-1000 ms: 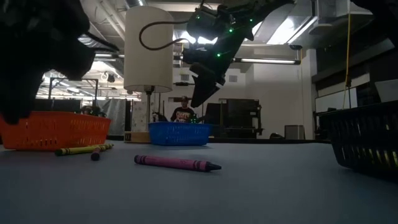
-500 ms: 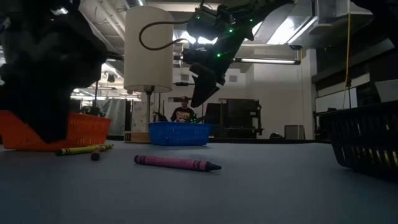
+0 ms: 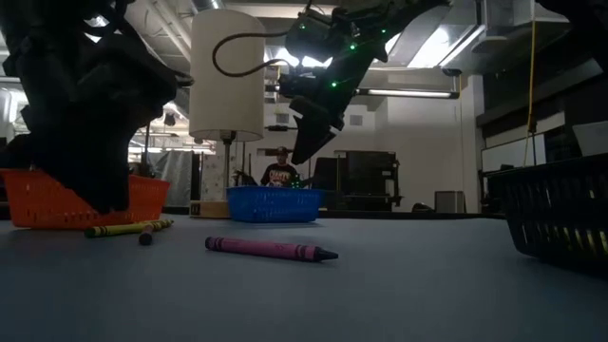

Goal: Sort crayons
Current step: Adjust the orange bin, then put the green crayon into the black bin

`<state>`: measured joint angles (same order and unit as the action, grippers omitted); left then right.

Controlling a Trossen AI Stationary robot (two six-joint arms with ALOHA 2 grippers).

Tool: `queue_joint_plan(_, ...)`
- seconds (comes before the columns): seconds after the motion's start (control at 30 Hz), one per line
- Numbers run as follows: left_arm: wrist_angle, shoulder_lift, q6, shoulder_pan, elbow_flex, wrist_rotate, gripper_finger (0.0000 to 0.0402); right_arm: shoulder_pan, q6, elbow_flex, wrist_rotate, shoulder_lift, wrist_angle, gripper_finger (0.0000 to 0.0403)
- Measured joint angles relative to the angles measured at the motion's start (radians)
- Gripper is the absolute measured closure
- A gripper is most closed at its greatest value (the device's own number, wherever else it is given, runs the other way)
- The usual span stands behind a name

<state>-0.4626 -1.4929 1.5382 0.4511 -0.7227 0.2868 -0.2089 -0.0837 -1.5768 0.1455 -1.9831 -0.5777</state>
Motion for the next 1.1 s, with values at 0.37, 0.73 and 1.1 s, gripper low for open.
queue_joint_plan(0.37,-0.060,0.000,-0.056,-0.008,0.000,0.004,0.0305,0.000,0.000,0.000,0.000,0.000,0.000,0.0258)
queue_joint_plan(0.73,-0.070,0.000,-0.105,-0.045,0.001,0.008,0.0305,0.000,0.000,0.000,-0.001,0.000,0.000,0.0258)
queue_joint_plan(1.1,0.017,-0.009,-0.076,0.006,0.000,0.022,0.0306,0.000,0.000,0.000,-0.001,-0.001,0.000,0.0258)
